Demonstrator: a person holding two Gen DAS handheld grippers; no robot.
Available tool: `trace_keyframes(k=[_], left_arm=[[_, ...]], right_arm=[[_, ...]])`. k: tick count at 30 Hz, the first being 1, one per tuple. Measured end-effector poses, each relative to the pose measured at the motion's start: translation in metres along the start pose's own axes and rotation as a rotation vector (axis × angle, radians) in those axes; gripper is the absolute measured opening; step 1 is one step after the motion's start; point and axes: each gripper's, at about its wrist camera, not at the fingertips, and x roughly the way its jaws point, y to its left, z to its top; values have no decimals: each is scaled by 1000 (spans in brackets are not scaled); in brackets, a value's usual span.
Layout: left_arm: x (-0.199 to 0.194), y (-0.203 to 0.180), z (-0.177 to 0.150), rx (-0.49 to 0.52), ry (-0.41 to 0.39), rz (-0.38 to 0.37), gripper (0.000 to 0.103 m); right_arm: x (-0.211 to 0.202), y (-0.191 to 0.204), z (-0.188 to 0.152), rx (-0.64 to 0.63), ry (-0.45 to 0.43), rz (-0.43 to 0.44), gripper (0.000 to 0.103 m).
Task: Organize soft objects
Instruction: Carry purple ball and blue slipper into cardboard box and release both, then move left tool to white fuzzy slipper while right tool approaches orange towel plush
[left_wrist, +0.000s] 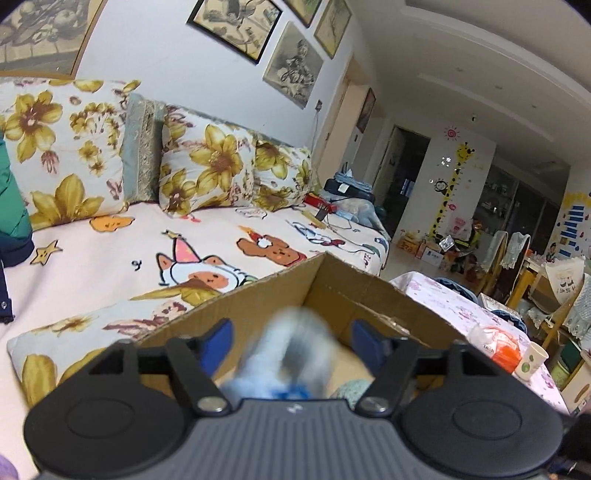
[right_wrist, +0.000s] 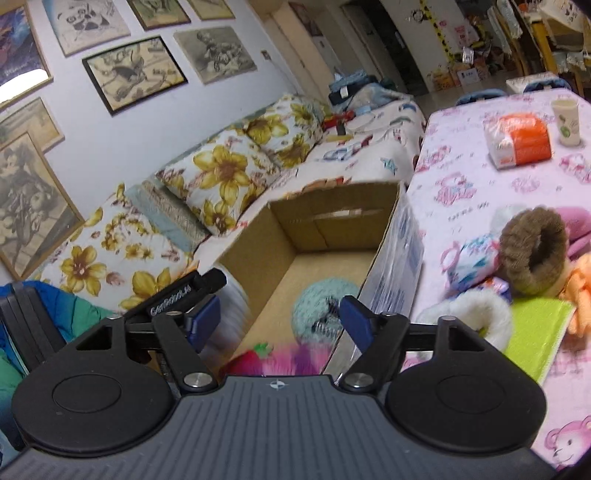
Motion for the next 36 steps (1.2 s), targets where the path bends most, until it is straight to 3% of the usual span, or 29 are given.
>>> trace_keyframes(k=[3, 7, 11, 18, 36], left_arm=[[-4, -5, 0, 38, -31, 2, 96], [-8, -11, 0, 63, -51, -30, 102], [-12, -16, 0, 71, -60, -82, 102], [-16, -33, -6, 118, -56, -145, 102], [-21, -78, -25, 273, -88, -230, 102]], right_arm=[[-13, 1, 4, -25, -70, -27, 100], [-30, -1, 7, -81, -158, -115, 103], [-39, -10, 9, -73, -211, -190, 103], [-39, -27, 10, -24, -217, -271, 103], [-58, -46, 4, -4, -266, -372, 103]])
